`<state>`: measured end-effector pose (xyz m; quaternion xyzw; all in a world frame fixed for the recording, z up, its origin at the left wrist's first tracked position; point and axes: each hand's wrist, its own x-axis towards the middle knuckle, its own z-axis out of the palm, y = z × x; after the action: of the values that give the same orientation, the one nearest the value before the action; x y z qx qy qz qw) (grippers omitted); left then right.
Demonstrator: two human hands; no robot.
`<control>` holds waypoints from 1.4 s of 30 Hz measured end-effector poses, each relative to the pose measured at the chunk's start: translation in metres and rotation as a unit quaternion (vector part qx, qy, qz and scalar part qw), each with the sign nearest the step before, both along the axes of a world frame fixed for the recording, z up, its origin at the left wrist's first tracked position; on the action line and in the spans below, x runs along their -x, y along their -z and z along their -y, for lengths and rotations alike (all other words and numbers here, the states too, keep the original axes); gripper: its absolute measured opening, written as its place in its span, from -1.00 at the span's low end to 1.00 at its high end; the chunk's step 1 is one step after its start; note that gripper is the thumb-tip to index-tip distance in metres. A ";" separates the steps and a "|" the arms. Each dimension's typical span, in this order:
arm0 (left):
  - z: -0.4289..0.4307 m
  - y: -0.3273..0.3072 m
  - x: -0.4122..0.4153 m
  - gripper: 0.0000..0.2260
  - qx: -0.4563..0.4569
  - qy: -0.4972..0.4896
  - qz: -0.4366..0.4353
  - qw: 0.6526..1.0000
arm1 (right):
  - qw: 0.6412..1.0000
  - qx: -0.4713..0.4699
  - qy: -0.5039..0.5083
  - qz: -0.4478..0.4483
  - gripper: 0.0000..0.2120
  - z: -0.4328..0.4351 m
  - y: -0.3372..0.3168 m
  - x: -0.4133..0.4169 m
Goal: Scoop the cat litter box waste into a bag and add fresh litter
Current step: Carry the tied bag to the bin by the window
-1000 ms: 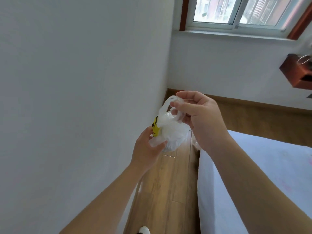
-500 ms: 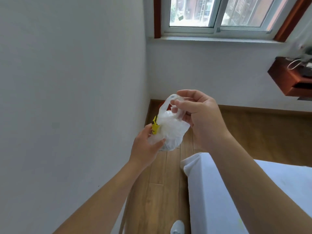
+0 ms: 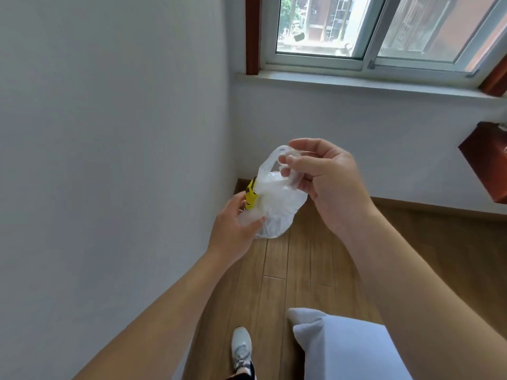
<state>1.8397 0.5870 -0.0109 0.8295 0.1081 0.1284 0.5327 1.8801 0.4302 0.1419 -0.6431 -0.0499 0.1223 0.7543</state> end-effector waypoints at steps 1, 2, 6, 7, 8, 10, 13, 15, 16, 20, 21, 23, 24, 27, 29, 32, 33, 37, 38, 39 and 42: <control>-0.006 0.003 -0.024 -0.72 0.003 0.006 0.002 1.000 | 1.000 0.001 0.003 -0.001 -0.77 -0.006 0.002 -0.021; -0.011 0.006 -0.047 -0.73 0.007 0.013 0.003 1.000 | 1.000 0.004 0.007 -0.004 -0.77 -0.012 0.004 -0.042; -0.026 0.010 -0.135 -0.66 0.021 0.048 -0.003 0.999 | 0.999 0.014 0.036 -0.007 -0.79 -0.024 0.007 -0.126; -0.030 0.011 -0.156 -0.66 0.024 0.053 -0.005 0.998 | 0.999 0.024 0.045 -0.005 -0.80 -0.026 0.008 -0.145; -0.032 0.013 -0.178 -0.67 0.026 0.058 -0.006 0.998 | 0.998 0.037 0.056 -0.003 -0.81 -0.027 0.010 -0.166; -0.036 0.016 -0.219 -0.69 0.024 0.061 -0.008 0.998 | 0.996 0.056 0.070 -0.001 -0.83 -0.029 0.014 -0.206; -0.041 0.029 -0.282 -0.68 0.025 0.061 -0.018 0.998 | 0.995 0.067 0.077 0.000 -0.84 -0.030 0.025 -0.271; -0.045 0.043 -0.326 -0.65 0.021 0.054 -0.032 0.998 | 0.995 0.074 0.073 -0.001 -0.84 -0.033 0.038 -0.317; -0.047 0.052 -0.348 -0.64 0.023 0.048 -0.040 0.998 | 0.995 0.079 0.069 -0.002 -0.83 -0.035 0.046 -0.339; -0.053 0.092 -0.429 -0.67 0.044 0.043 -0.080 0.995 | 0.994 0.090 0.057 -0.032 -0.83 -0.042 0.086 -0.427; -0.054 0.103 -0.444 -0.68 0.052 0.046 -0.091 0.993 | 0.993 0.092 0.054 -0.045 -0.83 -0.044 0.097 -0.445; -0.059 0.126 -0.471 -0.68 0.060 0.049 -0.110 0.991 | 0.992 0.097 0.046 -0.066 -0.82 -0.050 0.121 -0.479; -0.061 0.136 -0.482 -0.67 0.063 0.049 -0.119 0.990 | 0.991 0.101 0.042 -0.074 -0.82 -0.053 0.133 -0.493; -0.072 0.174 -0.510 -0.62 0.072 0.041 -0.144 0.986 | 0.988 0.118 0.026 -0.094 -0.80 -0.066 0.175 -0.531; -0.079 0.204 -0.525 -0.58 0.069 0.039 -0.163 0.983 | 0.987 0.128 0.015 -0.101 -0.78 -0.076 0.208 -0.550; -0.090 0.255 -0.547 -0.59 0.065 0.037 -0.190 0.979 | 0.984 0.137 0.009 -0.116 -0.77 -0.090 0.263 -0.572; -0.094 0.271 -0.554 -0.61 0.070 0.039 -0.195 0.977 | 0.983 0.138 0.011 -0.121 -0.78 -0.095 0.283 -0.578; -0.109 0.346 -0.579 -0.70 0.081 0.046 -0.221 0.971 | 0.978 0.150 0.031 -0.138 -0.79 -0.115 0.369 -0.601; -0.112 0.366 -0.585 -0.71 0.075 0.050 -0.230 0.969 | 0.977 0.157 0.033 -0.142 -0.79 -0.119 0.392 -0.606; -0.115 0.384 -0.591 -0.72 0.071 0.056 -0.238 0.967 | 0.976 0.161 0.032 -0.145 -0.80 -0.123 0.415 -0.611; -0.122 0.447 -0.604 -0.68 0.063 0.073 -0.253 0.963 | 0.970 0.171 0.040 -0.168 -0.81 -0.132 0.485 -0.623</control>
<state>2.4435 0.7093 -0.4577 0.8050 0.1866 -0.1319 0.5475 2.5030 0.5619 -0.3427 -0.7345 0.1244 0.2052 0.6348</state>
